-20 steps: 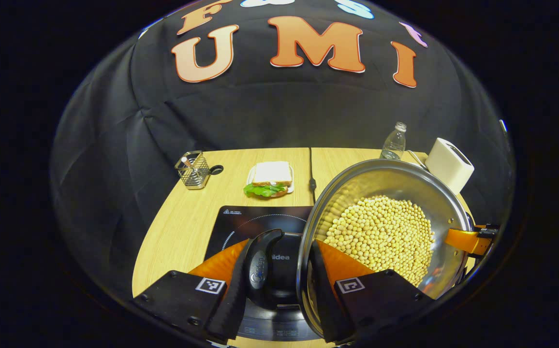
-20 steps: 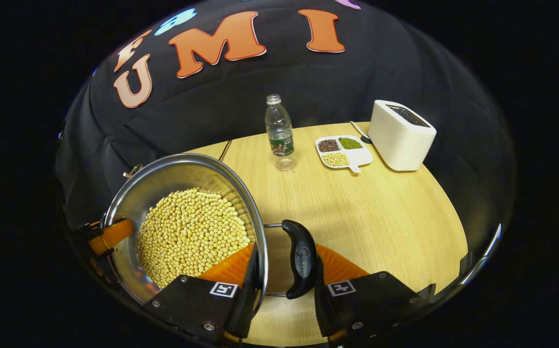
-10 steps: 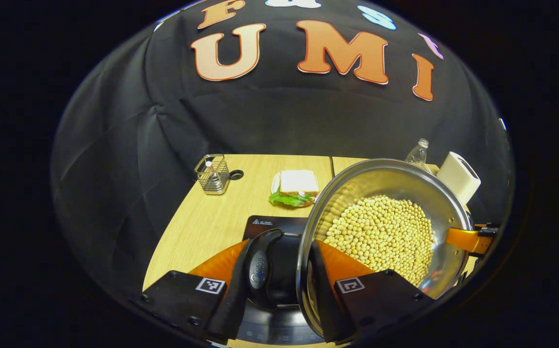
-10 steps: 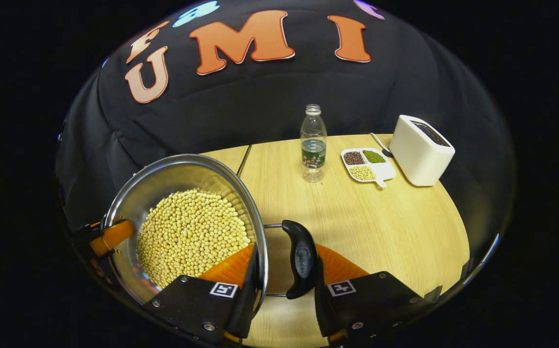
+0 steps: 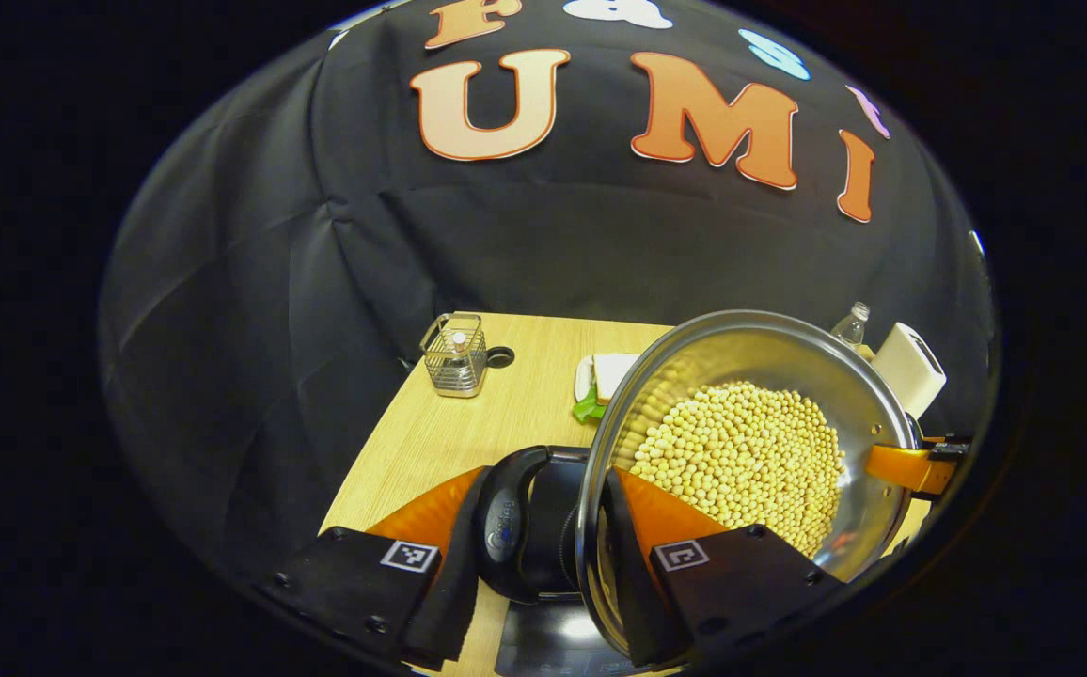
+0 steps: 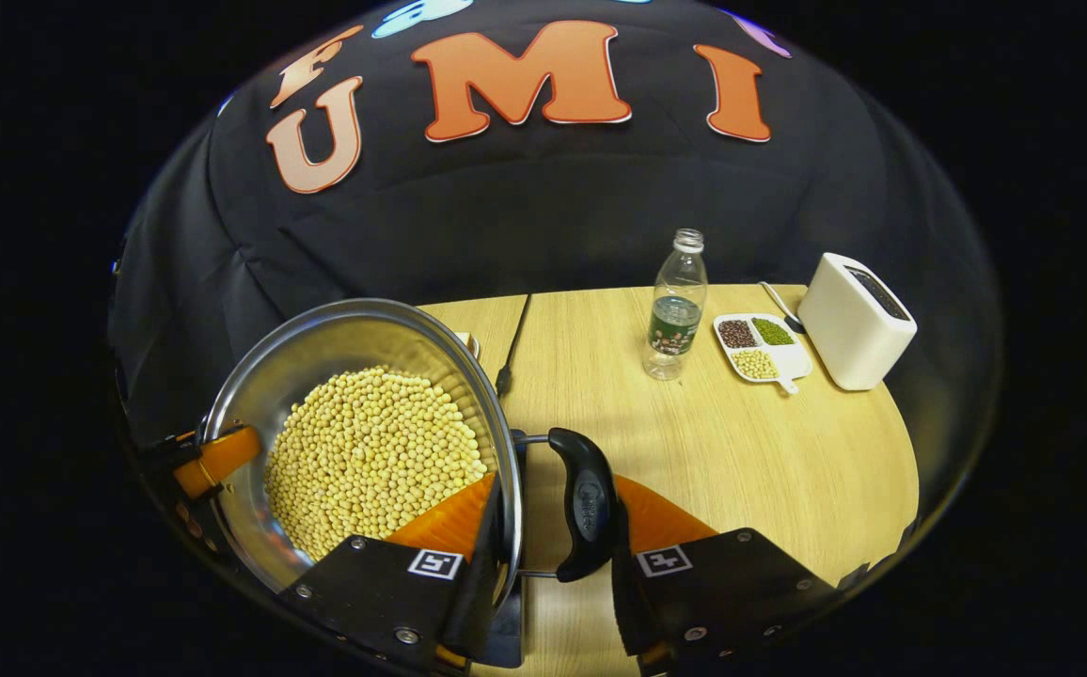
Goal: First push the handle of the pot to place it horizontally, then grasp the pot with both hands and set it on the induction cooktop.
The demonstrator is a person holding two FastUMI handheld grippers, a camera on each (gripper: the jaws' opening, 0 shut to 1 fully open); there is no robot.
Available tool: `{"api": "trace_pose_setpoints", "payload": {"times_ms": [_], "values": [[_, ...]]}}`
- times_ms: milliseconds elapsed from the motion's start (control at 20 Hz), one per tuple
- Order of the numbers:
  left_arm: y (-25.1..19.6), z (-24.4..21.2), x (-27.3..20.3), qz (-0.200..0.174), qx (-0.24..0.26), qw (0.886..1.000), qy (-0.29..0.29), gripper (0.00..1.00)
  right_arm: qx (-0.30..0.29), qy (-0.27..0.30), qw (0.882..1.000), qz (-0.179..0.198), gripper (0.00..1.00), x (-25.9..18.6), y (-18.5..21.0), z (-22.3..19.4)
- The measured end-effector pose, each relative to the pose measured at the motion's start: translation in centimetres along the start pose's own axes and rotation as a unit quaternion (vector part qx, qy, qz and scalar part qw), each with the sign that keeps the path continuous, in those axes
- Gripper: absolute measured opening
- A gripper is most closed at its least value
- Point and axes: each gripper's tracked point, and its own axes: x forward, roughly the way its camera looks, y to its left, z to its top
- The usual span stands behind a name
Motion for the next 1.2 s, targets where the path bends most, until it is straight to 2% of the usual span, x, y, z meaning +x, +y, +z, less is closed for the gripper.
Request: {"api": "trace_pose_setpoints", "payload": {"times_ms": [350,400,450,650,800,1200], "values": [[-0.4,1.3,2.8,0.004,-0.001,1.000,0.026,0.69,0.002,0.031,0.999,-0.009,0.53,-0.5,0.1,0.4],[-0.4,1.6,3.2,0.003,-0.002,1.000,0.029,0.69,0.002,0.034,0.999,-0.011,0.49,-0.5,0.0,0.4],[-0.4,1.4,3.4,0.002,-0.002,0.999,0.034,0.69,0.003,0.037,0.999,-0.014,0.53,-0.7,0.0,0.4],[-1.0,1.0,4.0,-0.004,0.010,0.999,0.050,0.69,0.014,0.054,0.998,-0.023,0.53,-1.3,0.1,0.3],[-0.8,2.3,4.1,-0.005,0.017,0.998,0.061,0.68,0.024,0.062,0.997,-0.028,0.53,-1.4,0.2,0.2],[-0.6,2.7,4.7,-0.007,0.001,0.997,0.082,0.69,0.019,0.084,0.996,-0.037,0.53,-1.6,0.4,0.7]]}}
